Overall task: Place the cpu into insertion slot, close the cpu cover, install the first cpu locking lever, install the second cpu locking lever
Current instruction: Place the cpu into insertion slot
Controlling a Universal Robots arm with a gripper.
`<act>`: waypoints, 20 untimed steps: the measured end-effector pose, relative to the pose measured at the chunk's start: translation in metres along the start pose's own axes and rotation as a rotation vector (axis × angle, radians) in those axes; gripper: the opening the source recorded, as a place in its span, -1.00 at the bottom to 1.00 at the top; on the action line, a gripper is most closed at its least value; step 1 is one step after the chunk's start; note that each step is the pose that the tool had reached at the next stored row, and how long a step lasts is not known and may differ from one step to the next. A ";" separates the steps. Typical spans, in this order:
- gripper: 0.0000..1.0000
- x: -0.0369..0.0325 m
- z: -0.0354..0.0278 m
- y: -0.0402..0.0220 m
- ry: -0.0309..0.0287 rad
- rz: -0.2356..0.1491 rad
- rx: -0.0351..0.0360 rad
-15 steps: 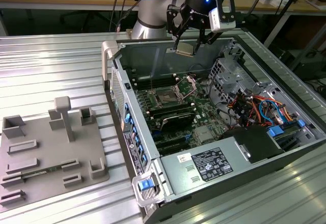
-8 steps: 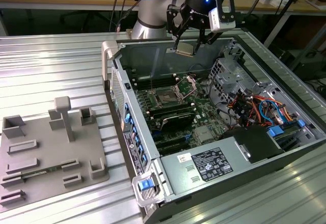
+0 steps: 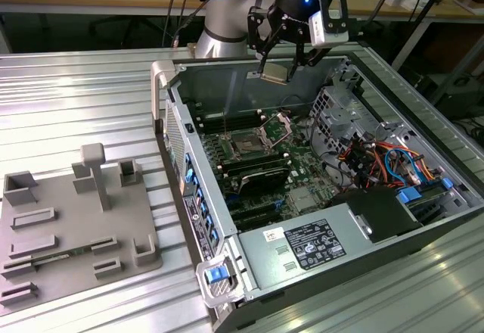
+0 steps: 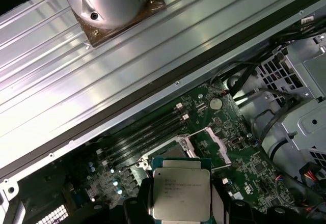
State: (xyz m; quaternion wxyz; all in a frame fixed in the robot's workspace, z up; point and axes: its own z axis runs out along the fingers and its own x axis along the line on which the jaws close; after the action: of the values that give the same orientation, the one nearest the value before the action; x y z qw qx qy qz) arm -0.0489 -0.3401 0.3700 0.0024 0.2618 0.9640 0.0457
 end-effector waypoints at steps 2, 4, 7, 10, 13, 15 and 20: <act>0.09 0.0000 0.0000 0.0000 -0.0009 0.011 -0.0002; 0.09 0.0000 0.0000 0.0000 -0.0018 0.020 -0.0003; 0.09 0.0000 0.0000 0.0000 -0.0021 0.024 -0.0004; 0.09 0.0000 0.0000 0.0000 -0.0022 0.024 -0.0004; 0.09 0.0000 0.0000 0.0000 -0.0021 0.024 -0.0004; 0.09 0.0000 0.0000 0.0000 -0.0021 0.024 -0.0004; 0.09 0.0000 0.0000 0.0000 -0.0026 0.029 -0.0005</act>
State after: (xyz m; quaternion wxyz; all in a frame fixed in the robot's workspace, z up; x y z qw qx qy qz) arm -0.0489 -0.3401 0.3700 0.0030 0.2756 0.9602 0.0457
